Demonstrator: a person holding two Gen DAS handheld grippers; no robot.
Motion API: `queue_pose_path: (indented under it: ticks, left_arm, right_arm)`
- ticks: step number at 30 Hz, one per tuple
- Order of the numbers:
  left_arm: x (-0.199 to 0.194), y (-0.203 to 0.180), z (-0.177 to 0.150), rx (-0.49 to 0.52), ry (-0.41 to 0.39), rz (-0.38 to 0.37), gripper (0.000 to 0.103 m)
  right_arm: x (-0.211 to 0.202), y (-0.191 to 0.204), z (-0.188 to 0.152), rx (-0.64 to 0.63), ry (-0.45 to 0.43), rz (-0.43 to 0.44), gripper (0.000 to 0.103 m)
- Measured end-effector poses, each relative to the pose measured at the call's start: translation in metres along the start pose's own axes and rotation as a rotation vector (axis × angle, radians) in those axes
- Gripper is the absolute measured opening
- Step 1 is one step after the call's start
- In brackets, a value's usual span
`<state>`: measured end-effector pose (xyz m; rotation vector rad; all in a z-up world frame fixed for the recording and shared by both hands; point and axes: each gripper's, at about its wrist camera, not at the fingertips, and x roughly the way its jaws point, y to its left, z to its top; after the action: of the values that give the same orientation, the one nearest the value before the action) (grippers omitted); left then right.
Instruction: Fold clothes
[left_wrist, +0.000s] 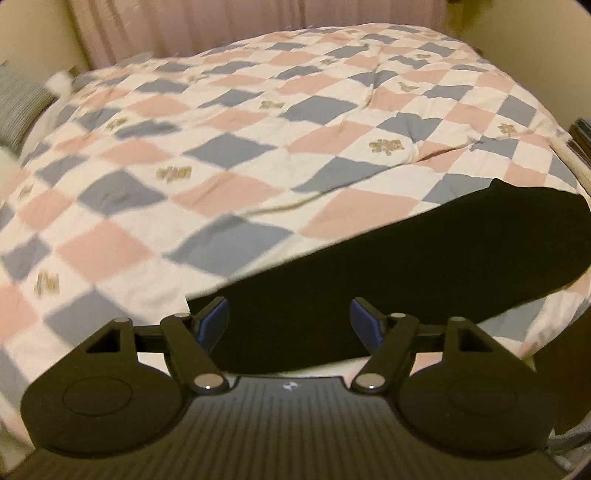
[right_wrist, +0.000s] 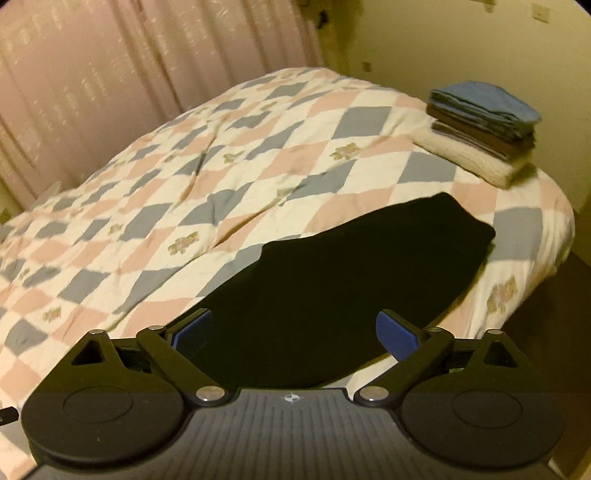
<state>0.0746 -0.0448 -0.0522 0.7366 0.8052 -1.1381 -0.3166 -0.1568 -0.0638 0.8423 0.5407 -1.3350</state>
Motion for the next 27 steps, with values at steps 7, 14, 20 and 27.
queue_pose_path:
  ticks: [7, 14, 20, 27]
  left_arm:
    - [0.042, 0.092, 0.028, 0.167, 0.029, -0.123, 0.069]
    - [0.096, 0.174, 0.019, 0.234, 0.180, -0.319, 0.069]
    - [0.163, 0.218, -0.009, -0.012, 0.283, -0.487, 0.064]
    - [0.231, 0.241, -0.029, -0.226, 0.343, -0.607, 0.060]
  right_arm:
    - [-0.008, 0.088, -0.068, 0.085, -0.001, -0.159, 0.096]
    - [-0.021, 0.186, -0.157, -0.032, 0.063, -0.229, 0.097]
    - [0.001, 0.238, -0.215, -0.136, 0.196, -0.188, 0.097]
    - [0.058, 0.323, -0.277, -0.497, 0.209, -0.095, 0.090]
